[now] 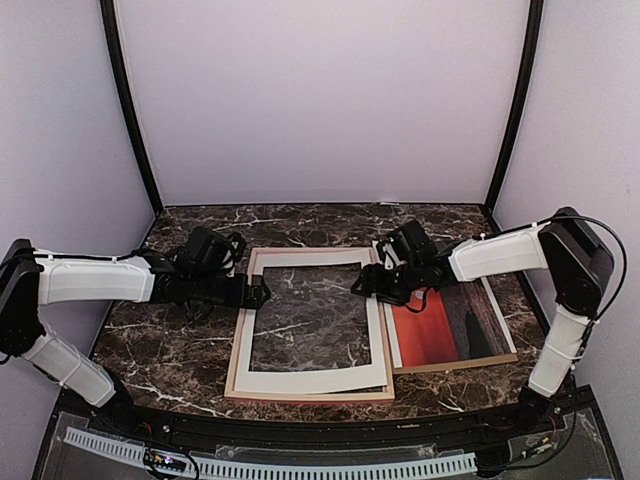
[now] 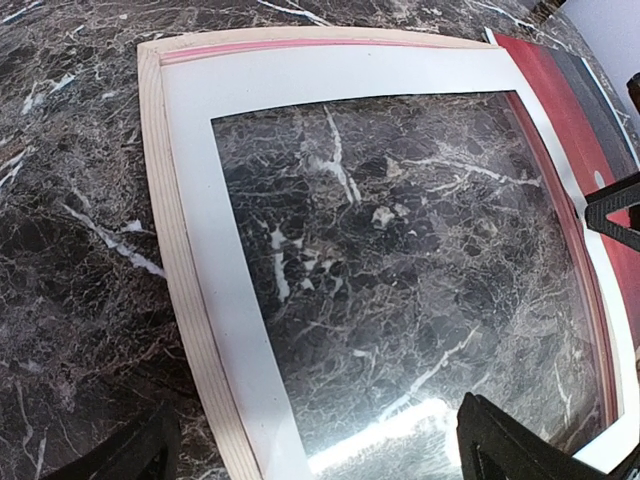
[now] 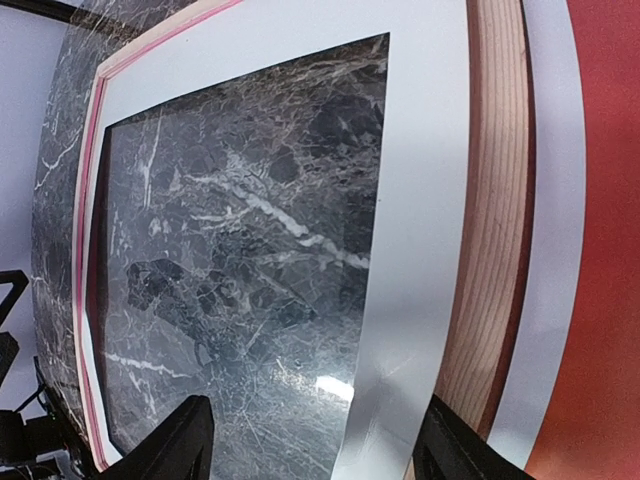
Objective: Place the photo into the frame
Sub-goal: Place the mat board on the glass panel.
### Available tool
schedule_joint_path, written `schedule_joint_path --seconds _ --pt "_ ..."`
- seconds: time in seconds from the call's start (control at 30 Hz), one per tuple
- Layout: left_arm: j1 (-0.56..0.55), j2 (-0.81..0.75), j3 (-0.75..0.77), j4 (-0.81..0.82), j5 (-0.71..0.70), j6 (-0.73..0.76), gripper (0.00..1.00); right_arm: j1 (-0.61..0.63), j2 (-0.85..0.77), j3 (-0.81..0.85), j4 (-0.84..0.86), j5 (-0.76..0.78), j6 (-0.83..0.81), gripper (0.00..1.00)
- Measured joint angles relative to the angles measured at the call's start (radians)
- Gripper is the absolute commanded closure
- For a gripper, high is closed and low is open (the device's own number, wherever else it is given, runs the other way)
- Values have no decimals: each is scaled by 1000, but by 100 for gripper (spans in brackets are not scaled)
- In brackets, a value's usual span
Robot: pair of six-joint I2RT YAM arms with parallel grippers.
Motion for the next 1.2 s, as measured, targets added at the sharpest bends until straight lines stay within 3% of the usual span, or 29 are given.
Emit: schedule_joint_path --seconds 0.63,1.2 --pt "-28 15 5 4 -11 2 1 36 -61 45 -190 134 -71 31" --pt "-51 110 5 129 95 23 1 159 -86 -8 -169 70 -109 35"
